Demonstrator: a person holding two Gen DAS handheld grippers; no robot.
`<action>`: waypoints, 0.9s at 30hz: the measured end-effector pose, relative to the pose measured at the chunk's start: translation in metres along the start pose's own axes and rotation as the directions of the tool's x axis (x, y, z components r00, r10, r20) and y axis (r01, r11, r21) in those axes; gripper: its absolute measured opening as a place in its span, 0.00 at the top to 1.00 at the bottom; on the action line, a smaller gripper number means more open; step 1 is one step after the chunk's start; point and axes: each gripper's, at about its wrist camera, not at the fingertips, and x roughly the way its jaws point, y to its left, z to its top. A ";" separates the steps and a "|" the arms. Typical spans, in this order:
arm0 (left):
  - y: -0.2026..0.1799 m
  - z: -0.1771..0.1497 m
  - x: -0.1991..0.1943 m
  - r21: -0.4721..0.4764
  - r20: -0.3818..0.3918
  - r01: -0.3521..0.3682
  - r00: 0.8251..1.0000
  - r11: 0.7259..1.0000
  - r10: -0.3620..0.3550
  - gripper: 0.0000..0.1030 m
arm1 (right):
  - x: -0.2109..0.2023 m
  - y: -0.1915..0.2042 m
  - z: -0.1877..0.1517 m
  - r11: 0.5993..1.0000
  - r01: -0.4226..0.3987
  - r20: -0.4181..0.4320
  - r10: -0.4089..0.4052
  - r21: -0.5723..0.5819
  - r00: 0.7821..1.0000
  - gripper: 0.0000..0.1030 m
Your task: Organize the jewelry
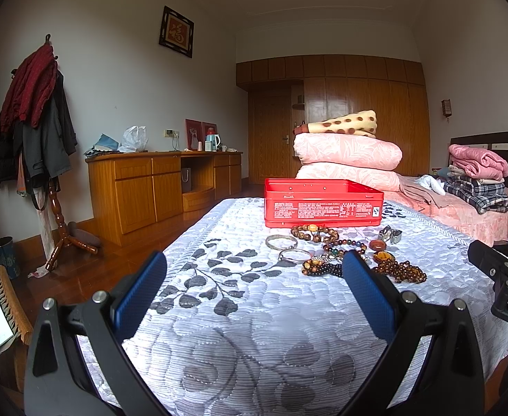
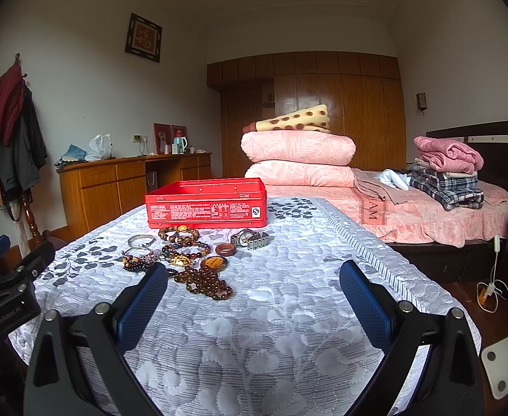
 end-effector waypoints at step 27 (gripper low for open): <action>0.005 -0.001 0.010 0.000 -0.023 -0.002 1.000 1.000 0.002 0.05 | 0.009 0.002 -0.002 1.000 -0.017 -0.013 0.017 -0.001 1.000 0.06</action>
